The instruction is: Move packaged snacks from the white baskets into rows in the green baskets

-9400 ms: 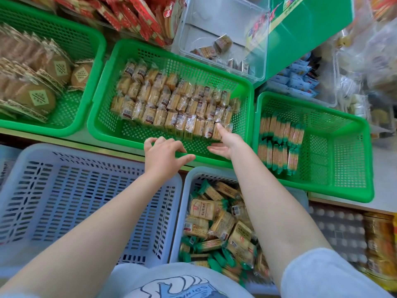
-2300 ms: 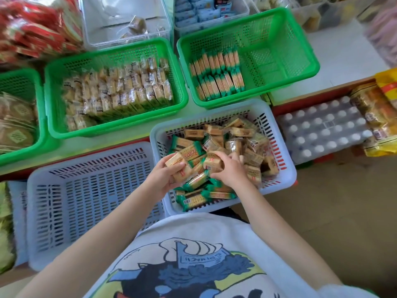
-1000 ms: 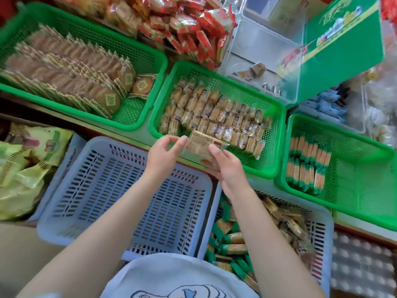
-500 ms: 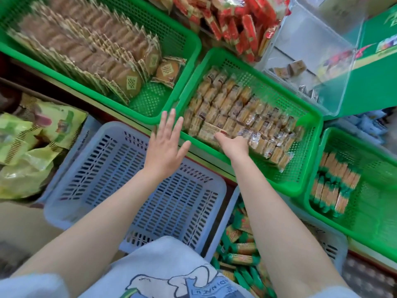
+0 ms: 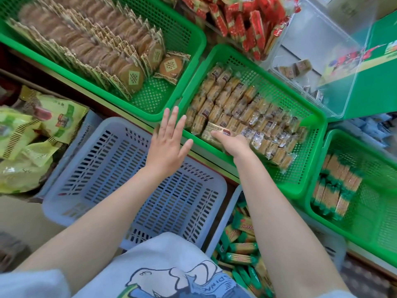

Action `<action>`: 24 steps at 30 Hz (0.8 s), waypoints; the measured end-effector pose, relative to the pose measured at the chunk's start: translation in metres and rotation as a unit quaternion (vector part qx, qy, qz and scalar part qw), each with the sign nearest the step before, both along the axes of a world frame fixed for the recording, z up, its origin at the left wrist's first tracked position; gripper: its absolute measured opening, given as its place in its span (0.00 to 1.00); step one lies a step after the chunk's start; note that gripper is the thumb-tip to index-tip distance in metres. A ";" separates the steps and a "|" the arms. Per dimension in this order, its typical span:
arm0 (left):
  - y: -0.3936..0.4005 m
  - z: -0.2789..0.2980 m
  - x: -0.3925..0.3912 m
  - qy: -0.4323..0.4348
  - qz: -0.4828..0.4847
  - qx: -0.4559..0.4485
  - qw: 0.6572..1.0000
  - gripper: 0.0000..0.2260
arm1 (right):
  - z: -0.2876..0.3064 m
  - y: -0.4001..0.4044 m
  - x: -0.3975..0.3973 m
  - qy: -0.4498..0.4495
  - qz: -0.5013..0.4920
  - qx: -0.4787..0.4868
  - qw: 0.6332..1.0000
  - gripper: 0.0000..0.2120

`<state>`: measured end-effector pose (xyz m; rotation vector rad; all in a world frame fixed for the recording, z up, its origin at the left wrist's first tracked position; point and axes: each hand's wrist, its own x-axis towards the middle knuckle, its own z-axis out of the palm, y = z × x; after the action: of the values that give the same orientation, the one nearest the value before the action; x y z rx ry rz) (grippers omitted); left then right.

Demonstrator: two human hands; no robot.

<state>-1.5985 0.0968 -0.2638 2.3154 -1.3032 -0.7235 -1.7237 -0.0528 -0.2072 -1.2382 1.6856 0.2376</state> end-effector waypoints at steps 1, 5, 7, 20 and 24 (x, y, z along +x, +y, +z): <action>0.000 0.000 0.000 0.000 0.000 0.001 1.000 0.30 | 0.000 0.000 0.001 0.003 0.003 -0.004 1.000 0.46; 0.000 0.000 0.000 0.001 -0.002 0.003 1.000 0.30 | -0.003 0.001 0.001 0.032 0.033 -0.027 0.999 0.43; 0.000 0.000 0.000 0.002 -0.001 0.003 1.000 0.30 | -0.005 0.001 0.005 0.062 0.061 -0.056 0.995 0.43; -0.001 -0.004 -0.001 -0.001 0.002 -0.008 1.000 0.31 | -0.004 0.000 0.011 0.017 0.006 -0.013 1.000 0.53; -0.001 -0.004 -0.002 -0.003 0.004 -0.012 1.000 0.31 | -0.002 0.001 0.019 0.037 0.072 0.000 0.997 0.49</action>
<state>-1.6001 0.0962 -0.2683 2.3036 -1.2974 -0.6954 -1.7049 -0.0513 -0.2092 -1.3665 1.6612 0.3749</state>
